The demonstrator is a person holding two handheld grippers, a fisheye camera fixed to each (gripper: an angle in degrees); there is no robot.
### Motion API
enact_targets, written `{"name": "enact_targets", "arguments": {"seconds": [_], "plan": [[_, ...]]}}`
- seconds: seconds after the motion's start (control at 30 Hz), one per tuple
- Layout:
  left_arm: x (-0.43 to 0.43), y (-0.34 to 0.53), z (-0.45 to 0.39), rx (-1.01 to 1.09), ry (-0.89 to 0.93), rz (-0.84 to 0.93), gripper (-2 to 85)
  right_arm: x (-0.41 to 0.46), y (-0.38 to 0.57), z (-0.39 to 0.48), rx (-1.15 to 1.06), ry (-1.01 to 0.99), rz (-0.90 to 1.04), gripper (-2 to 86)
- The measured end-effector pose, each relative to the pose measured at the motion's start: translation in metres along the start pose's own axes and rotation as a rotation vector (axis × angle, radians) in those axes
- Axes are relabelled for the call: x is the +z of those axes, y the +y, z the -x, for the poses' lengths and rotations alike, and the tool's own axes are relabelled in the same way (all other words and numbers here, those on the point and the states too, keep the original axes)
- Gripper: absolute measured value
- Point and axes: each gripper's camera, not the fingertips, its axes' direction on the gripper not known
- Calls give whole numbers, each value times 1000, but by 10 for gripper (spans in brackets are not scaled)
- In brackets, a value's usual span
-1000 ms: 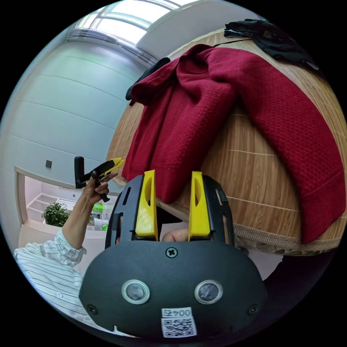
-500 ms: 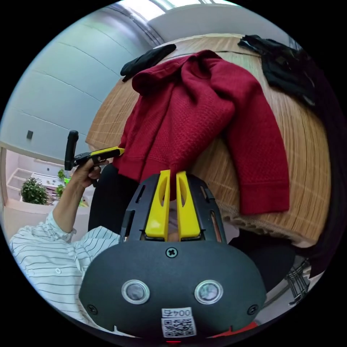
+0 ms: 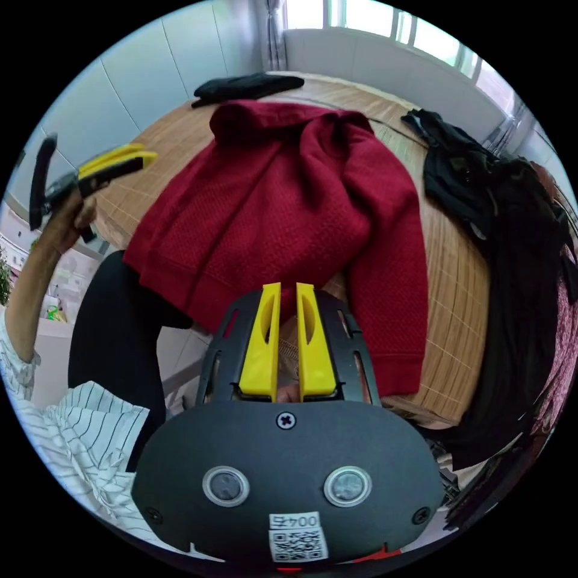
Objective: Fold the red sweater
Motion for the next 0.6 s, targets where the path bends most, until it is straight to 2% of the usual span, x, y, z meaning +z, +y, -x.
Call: {"name": "enact_targets", "arguments": {"seconds": [0.17,0.3,0.4,0.5,0.6], "plan": [[35,-55,-38,162,-119,24,174,5,11,8,15,30,-65,43],[81,-88,-53,215,-164,85,136,3,22,-10,55,-86,-98,37],[79,-104,-60,252,-219,-31,56,5,28,-28,107,-203,-111,33],[66,-134,-55,272,-247,-150,37,6,33,-40,127,-275,-114,30],[61,-203,-18,157,-278,-212,34,7,37,-44,130,-301,-120,26]]}}
